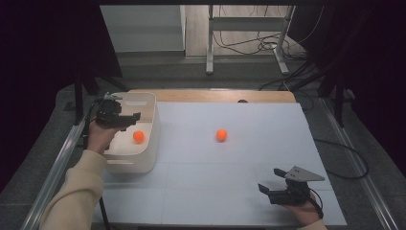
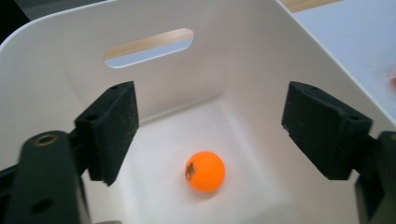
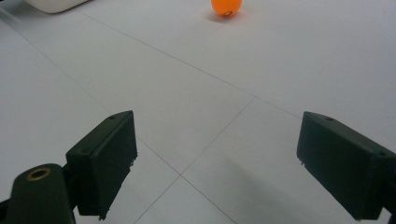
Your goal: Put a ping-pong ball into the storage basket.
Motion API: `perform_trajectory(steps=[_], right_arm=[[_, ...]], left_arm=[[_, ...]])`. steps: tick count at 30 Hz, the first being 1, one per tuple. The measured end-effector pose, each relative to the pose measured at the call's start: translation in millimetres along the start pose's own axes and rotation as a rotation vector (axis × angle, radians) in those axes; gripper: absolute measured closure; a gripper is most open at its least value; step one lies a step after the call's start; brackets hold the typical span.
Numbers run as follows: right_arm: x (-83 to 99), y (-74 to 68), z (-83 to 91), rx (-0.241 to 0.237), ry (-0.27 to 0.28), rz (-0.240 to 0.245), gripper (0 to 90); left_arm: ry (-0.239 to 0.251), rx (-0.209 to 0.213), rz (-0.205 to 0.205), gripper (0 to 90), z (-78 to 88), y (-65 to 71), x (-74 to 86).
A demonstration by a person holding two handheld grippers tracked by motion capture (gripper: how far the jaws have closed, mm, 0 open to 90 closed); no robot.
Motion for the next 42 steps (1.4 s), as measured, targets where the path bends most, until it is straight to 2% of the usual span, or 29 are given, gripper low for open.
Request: perform_trajectory(steps=[4,6,8,13,24,42], right_arm=[[-0.1,-0.1,0.0,0.000,0.000,-0.001,12.6],[0.0,0.0,-0.1,0.000,0.000,-0.001,12.6],[-0.1,0.1,0.0,0.001,0.000,-0.002,12.6],[-0.3,0.4,-0.6,0.002,-0.002,-0.003,12.6],[-0.7,0.7,-0.8,0.002,0.001,-0.006,12.6],[-4.4,4.9,-5.9,0.014,0.018,-0.027,12.6]], left_arm=[[0.030,0.030,0.008,15.1,4.0,1.9,-1.7],[0.080,0.071,0.008,14.3,11.7,6.9,-5.1],[0.109,0.107,0.014,13.6,17.6,11.3,-8.4],[0.147,0.144,0.002,13.4,25.1,20.5,-14.0],[0.171,0.178,0.027,13.6,28.0,24.3,-14.9],[0.228,0.288,-0.013,13.9,40.1,56.9,-20.2]])
Point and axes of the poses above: each handheld gripper's, and its own axes: z roughly backward along the jaws, x roughly out of its underside, y roughly to its right, the point moved 1 cm from there along -z, roughly forward along the jaws, and after that the axes turned 15 degrees about y, right-handed, at the moved point
